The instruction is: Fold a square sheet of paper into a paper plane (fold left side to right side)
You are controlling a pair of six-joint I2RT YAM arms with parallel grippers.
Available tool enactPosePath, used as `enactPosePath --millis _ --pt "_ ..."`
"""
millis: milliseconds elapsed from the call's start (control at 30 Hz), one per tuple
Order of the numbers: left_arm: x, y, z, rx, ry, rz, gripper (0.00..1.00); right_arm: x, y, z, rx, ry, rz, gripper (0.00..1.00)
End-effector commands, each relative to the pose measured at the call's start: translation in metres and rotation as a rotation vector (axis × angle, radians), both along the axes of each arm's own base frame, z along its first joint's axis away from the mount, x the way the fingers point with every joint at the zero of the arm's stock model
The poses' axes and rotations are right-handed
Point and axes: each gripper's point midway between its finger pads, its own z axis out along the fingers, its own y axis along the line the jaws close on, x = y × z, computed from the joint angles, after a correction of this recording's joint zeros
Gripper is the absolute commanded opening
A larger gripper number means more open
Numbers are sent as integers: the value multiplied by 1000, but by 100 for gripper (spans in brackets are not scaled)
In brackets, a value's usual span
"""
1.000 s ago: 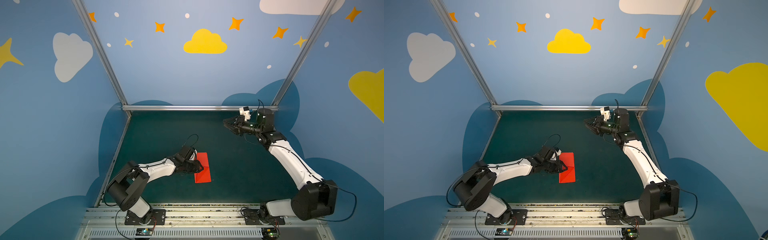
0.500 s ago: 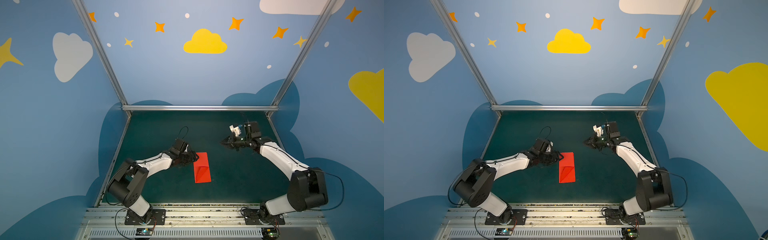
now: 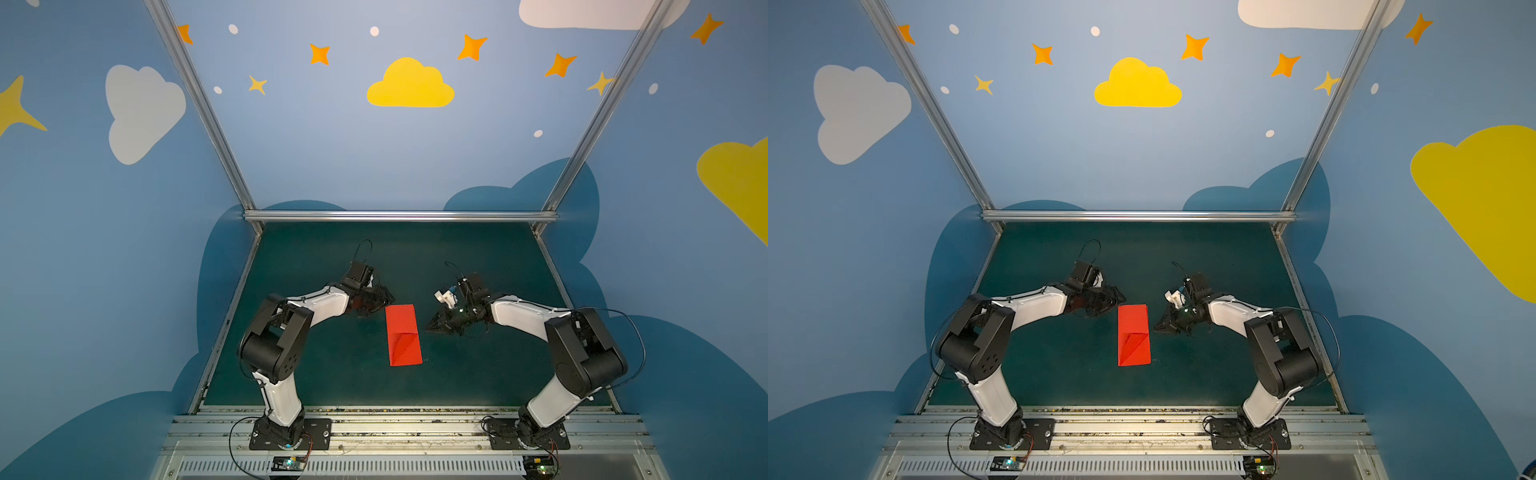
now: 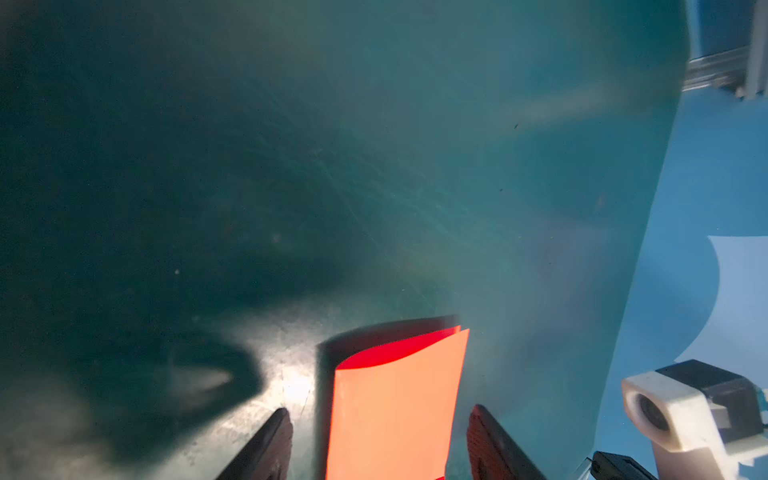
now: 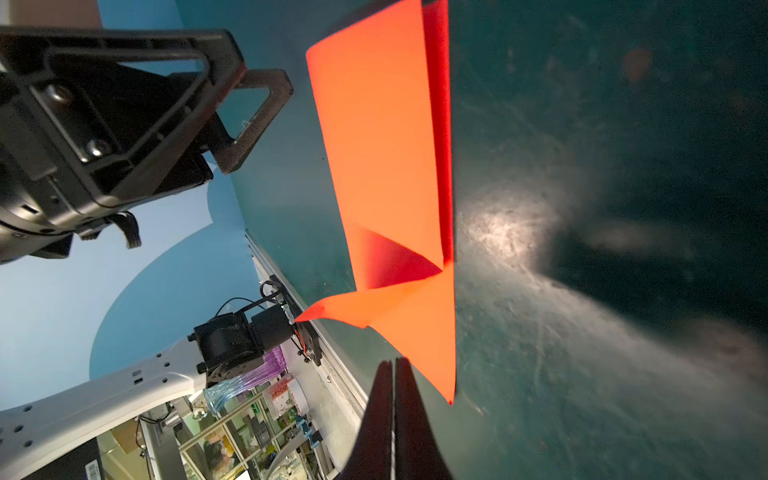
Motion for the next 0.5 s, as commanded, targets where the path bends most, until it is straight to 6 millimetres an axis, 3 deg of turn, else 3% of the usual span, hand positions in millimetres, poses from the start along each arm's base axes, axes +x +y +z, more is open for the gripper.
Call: enactPosePath --millis 0,200,467 --pt "-7 2 -12 25 40 -32 68 -3 6 -11 -16 0 8 0" --pt "-12 0 -27 32 65 -66 67 -4 12 -27 -32 18 11 0" --pt "-18 -27 -30 -88 75 -163 62 -4 13 -53 -48 74 -11 0"
